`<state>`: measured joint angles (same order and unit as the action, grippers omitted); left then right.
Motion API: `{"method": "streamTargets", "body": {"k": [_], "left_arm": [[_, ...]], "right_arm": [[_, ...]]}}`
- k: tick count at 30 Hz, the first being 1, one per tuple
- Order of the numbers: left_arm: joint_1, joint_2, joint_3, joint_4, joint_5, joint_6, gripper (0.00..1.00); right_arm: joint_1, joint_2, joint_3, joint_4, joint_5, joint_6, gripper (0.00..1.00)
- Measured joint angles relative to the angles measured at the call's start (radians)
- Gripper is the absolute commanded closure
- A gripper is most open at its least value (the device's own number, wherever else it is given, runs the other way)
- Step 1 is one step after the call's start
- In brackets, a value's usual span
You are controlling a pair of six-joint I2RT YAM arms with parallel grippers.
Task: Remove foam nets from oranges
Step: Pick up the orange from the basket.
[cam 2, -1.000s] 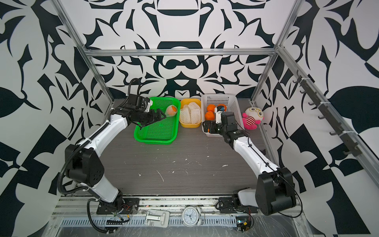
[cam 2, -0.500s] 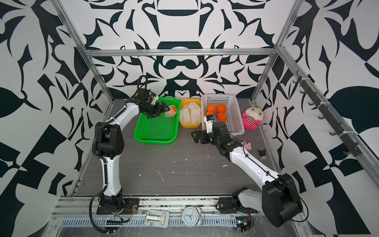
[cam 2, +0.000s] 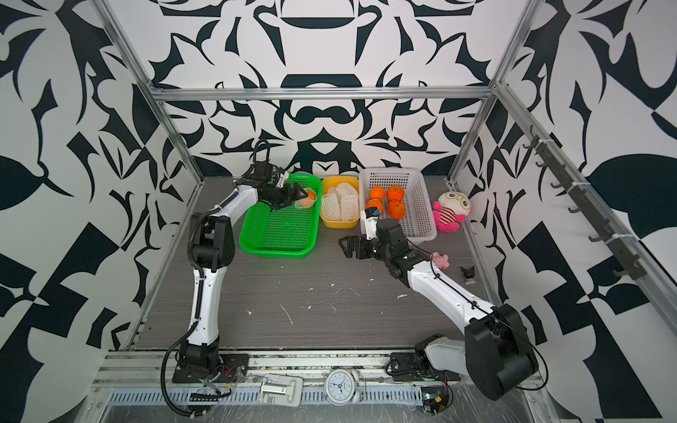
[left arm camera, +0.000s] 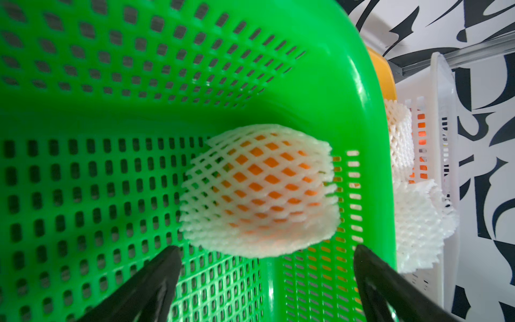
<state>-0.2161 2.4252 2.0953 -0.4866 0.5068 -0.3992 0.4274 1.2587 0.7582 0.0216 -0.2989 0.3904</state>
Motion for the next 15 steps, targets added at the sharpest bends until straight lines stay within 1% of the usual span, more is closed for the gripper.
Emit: {"method": "streamTargets", "body": {"k": [4, 11, 14, 15], "left_arm": [[0.000, 0.040, 0.056, 0.023, 0.007, -0.012, 0.00], [0.000, 0.106, 0.116, 0.041, 0.016, -0.039, 0.00], [-0.001, 0.122, 0.117, 0.041, 0.018, -0.050, 0.03], [-0.001, 0.126, 0.119, 0.041, 0.023, -0.052, 0.05]], "right_arm": [[0.000, 0.020, 0.000, -0.001, -0.005, 0.001, 0.01], [0.000, 0.028, 0.000, -0.003, -0.005, 0.000, 0.00], [0.000, 0.028, 0.000, -0.003, -0.005, 0.000, 0.01], [0.000, 0.028, 0.000, -0.003, -0.005, 0.000, 0.00]]}}
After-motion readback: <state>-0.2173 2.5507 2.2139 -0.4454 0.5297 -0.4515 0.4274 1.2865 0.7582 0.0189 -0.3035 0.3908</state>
